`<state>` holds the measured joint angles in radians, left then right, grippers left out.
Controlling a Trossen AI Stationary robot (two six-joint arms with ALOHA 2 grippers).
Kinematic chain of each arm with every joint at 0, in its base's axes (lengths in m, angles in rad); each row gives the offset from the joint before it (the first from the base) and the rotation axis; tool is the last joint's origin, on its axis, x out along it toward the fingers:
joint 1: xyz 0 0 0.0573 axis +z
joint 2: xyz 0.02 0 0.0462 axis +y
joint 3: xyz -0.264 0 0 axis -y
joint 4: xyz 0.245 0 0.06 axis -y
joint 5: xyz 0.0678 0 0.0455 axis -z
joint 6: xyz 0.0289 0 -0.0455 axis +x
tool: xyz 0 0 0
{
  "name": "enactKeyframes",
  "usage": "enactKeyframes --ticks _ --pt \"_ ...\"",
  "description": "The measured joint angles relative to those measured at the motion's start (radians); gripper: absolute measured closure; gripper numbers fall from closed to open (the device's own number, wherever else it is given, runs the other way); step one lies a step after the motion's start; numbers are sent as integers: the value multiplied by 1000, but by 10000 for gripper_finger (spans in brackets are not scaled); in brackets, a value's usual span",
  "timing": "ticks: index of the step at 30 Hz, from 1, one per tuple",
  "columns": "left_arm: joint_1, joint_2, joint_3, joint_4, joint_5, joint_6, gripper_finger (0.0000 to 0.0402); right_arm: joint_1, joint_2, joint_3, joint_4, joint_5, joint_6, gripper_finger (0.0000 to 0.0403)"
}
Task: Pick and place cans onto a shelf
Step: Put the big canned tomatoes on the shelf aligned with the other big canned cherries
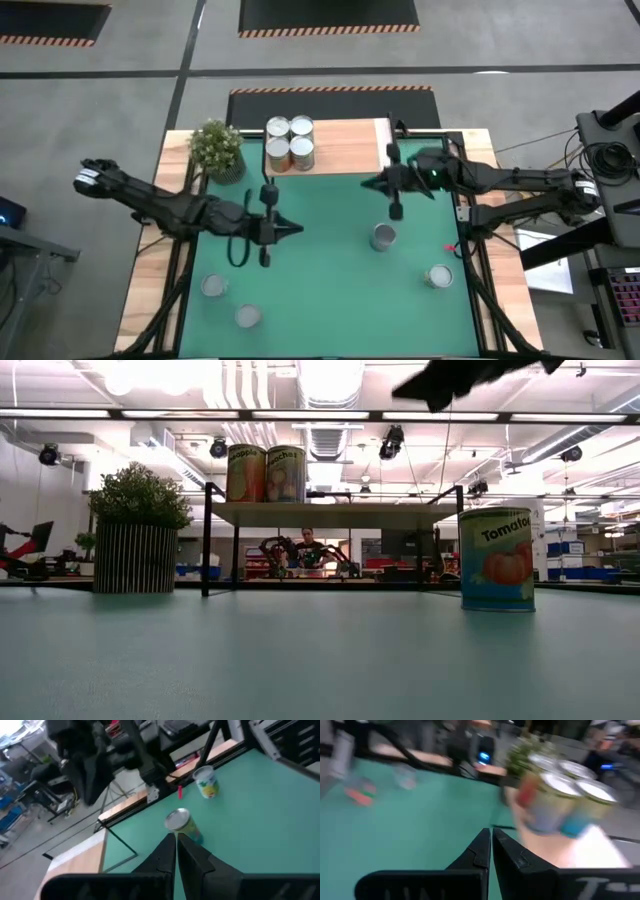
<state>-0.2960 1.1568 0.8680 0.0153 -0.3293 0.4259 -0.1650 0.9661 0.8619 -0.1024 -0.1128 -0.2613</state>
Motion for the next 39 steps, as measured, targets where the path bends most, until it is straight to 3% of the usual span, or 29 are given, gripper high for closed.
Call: enactKeyframes --ticks 9,16,19,23,28,34,39 --pt "-13 -99 -28 17 -2 -68 402 235 -20 10 -81 46 311 394" --pt "-12 -113 -28 15 -3 -13 402 319 56 172 -596 290 620 394" --pt "-12 -114 -28 17 -5 28 402 343 122 241 -857 304 769 394" --pt "-12 -116 -29 17 -5 40 402 372 207 278 -1075 339 854 394" --pt "-12 -124 -29 18 -5 39 402 377 247 241 -1059 350 837 394" --pt "-12 -127 -12 17 -6 4 402 377 221 164 -890 351 758 391" --pt "-12 -128 -12 15 -6 -16 402 377 174 140 -843 351 703 357"
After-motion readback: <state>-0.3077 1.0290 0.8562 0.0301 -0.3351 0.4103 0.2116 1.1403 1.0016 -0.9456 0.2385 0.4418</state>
